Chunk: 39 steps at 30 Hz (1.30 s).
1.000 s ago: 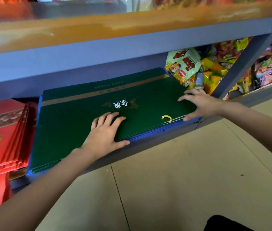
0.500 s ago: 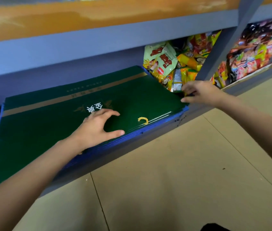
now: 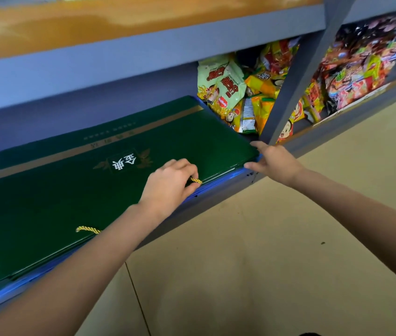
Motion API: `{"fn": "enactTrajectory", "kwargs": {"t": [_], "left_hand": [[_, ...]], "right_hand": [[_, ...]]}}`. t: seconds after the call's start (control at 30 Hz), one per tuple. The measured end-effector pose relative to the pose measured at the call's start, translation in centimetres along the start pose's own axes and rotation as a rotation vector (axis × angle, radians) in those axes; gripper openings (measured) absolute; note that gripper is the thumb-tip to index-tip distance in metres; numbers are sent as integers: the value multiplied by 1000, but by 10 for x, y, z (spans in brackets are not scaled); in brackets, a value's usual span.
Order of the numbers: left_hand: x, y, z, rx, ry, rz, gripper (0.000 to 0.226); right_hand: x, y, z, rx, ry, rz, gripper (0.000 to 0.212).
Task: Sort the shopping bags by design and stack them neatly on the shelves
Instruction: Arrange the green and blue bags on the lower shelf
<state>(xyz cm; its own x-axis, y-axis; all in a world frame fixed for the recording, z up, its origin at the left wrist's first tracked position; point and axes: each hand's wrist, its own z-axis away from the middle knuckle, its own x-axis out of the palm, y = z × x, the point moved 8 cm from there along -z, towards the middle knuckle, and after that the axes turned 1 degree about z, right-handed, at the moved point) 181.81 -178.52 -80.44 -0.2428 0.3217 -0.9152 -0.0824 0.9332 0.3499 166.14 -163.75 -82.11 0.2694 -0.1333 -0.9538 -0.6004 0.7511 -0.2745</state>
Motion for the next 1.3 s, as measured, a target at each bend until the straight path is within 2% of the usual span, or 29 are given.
{"fn": "enactTrajectory", "kwargs": {"t": [0.13,0.23,0.3,0.33,0.37,0.4,0.47,0.5,0.6,0.67,0.73,0.8,0.83,0.9,1.0,1.1,1.17,1.2,1.27,1.3], "left_hand": [[-2,1,3,39,8,-3,11],[4,-5,5,49,-99,30,9],[5,-5,5,52,-149,103,10],[2,-5,5,41,-159,164,14],[0,-7,6,16,-175,218,24],[-4,-11,9,-26,-199,254,37],[-11,-28,21,-124,-259,250,57],[-14,-38,29,-152,-310,204,58],[-22,-69,60,-162,-481,43,52],[-31,-87,77,-187,-534,-25,48],[-42,-99,91,-193,-554,-107,45],[-51,-109,105,-202,-562,-181,46],[-54,-112,111,-196,-550,-215,44],[-60,-114,118,-154,-461,-232,36],[-74,-113,121,-154,-308,7,22],[-92,-142,121,-435,-72,351,21],[-99,-171,127,-617,92,369,14],[-99,-180,131,-673,111,330,15],[-93,-183,135,-658,74,260,37],[-92,-177,134,-597,71,246,38]], "right_hand": [[4,0,1,25,0,39,64],[0,-4,3,13,3,209,63],[-11,-30,10,-235,188,360,64],[-11,-50,17,-397,227,321,63],[-7,-67,22,-491,185,179,59],[-1,-82,26,-511,97,0,52],[18,-102,27,-398,-18,-205,41],[24,-110,26,-350,-1,-211,38],[34,-135,29,-367,54,-197,21],[37,-141,26,-343,-10,-277,12],[31,-132,21,-135,-104,-549,18],[20,-121,20,145,-202,-954,22],[17,-118,19,253,-263,-1131,25],[6,-119,16,374,-341,-1319,28],[-6,-133,11,351,-403,-1350,22],[1,-140,4,308,-397,-1230,16],[12,-134,2,311,-354,-1086,20],[17,-133,1,273,-312,-984,20],[22,-138,1,111,-234,-754,18],[25,-143,2,5,-207,-633,19]]}}
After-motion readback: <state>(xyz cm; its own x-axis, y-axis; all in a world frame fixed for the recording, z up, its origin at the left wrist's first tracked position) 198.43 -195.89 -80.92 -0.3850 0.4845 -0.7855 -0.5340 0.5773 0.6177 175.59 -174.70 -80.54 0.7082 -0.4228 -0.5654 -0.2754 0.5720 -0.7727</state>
